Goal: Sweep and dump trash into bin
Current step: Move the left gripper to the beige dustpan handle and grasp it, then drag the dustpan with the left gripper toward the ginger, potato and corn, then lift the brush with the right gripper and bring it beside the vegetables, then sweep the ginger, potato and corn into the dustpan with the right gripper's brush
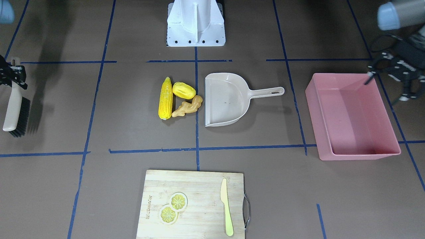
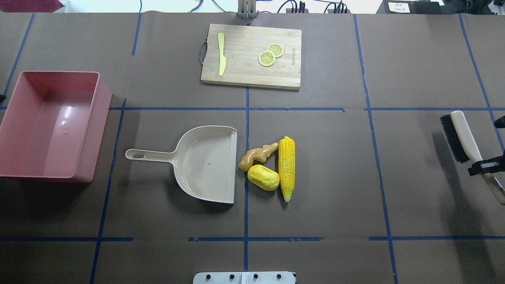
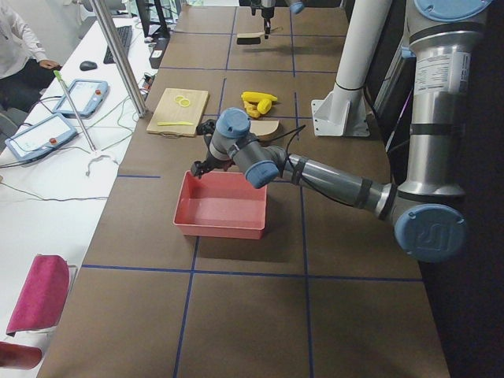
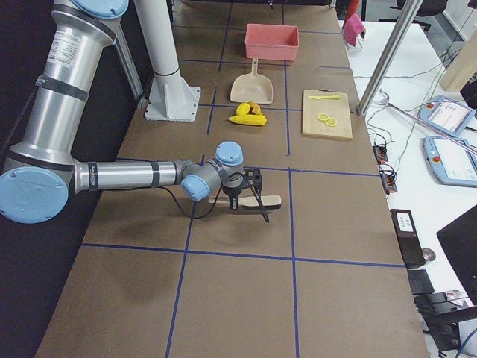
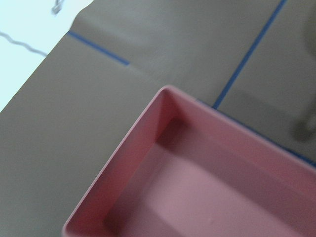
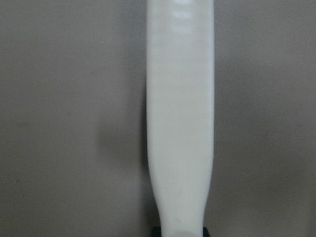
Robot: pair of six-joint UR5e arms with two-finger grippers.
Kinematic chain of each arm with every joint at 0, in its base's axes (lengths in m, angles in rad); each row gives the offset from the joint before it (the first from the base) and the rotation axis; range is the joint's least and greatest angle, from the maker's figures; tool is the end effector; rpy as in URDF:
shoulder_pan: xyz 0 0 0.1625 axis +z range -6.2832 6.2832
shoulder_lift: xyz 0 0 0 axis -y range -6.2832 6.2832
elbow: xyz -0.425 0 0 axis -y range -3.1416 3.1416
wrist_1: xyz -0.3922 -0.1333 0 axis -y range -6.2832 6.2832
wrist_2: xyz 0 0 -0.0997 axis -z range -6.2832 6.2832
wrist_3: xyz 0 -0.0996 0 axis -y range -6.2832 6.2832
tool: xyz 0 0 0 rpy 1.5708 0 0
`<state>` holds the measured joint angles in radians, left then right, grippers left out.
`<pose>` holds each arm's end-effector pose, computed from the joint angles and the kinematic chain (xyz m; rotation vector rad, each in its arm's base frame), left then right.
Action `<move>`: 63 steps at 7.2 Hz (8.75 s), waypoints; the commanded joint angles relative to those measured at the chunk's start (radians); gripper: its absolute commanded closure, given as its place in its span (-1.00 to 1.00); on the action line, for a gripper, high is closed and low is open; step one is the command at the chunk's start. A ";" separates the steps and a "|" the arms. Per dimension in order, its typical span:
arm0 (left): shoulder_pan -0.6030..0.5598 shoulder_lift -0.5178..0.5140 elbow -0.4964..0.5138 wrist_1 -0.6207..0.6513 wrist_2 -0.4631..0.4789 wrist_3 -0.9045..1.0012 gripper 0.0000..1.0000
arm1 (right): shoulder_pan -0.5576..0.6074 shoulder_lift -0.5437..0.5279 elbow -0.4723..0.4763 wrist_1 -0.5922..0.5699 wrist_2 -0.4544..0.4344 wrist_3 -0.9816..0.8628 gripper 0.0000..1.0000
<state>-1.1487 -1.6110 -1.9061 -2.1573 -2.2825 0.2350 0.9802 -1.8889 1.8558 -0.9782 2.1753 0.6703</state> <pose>0.1429 -0.4848 0.4047 0.8857 0.7650 0.9248 -0.1518 -0.3642 0.5957 0.0910 -0.7943 -0.0936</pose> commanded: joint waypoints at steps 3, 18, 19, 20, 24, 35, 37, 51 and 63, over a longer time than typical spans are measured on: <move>0.305 -0.196 0.010 0.001 0.008 0.004 -1.00 | 0.000 0.004 -0.001 0.006 0.000 0.000 1.00; 0.532 -0.271 0.246 -0.076 0.101 0.000 0.13 | 0.003 0.001 -0.003 0.009 0.000 0.000 1.00; 0.530 -0.282 0.246 -0.075 0.104 0.001 0.47 | 0.003 0.001 -0.003 0.009 0.000 0.000 1.00; 0.515 -0.286 0.245 -0.076 0.112 0.009 0.84 | 0.003 0.001 -0.003 0.009 0.000 0.000 1.00; 0.477 -0.310 0.233 -0.069 0.155 0.007 0.99 | 0.003 0.001 -0.001 0.009 0.000 0.000 1.00; 0.573 -0.355 0.065 0.405 0.278 0.079 1.00 | 0.000 0.001 0.002 0.010 0.000 0.003 1.00; 0.575 -0.365 0.082 0.405 0.276 -0.028 1.00 | 0.000 0.002 0.006 0.009 0.004 0.008 1.00; 0.575 -0.414 0.134 0.383 0.275 -0.045 1.00 | -0.602 0.511 0.087 -0.204 -0.290 0.745 1.00; 0.575 -0.414 0.134 0.382 0.275 -0.048 1.00 | -0.661 0.961 -0.220 -0.215 -0.336 0.824 1.00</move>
<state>-0.5737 -2.0249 -1.7718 -1.7749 -2.0080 0.1872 0.3197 -0.9571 1.6578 -1.1929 1.8393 1.4937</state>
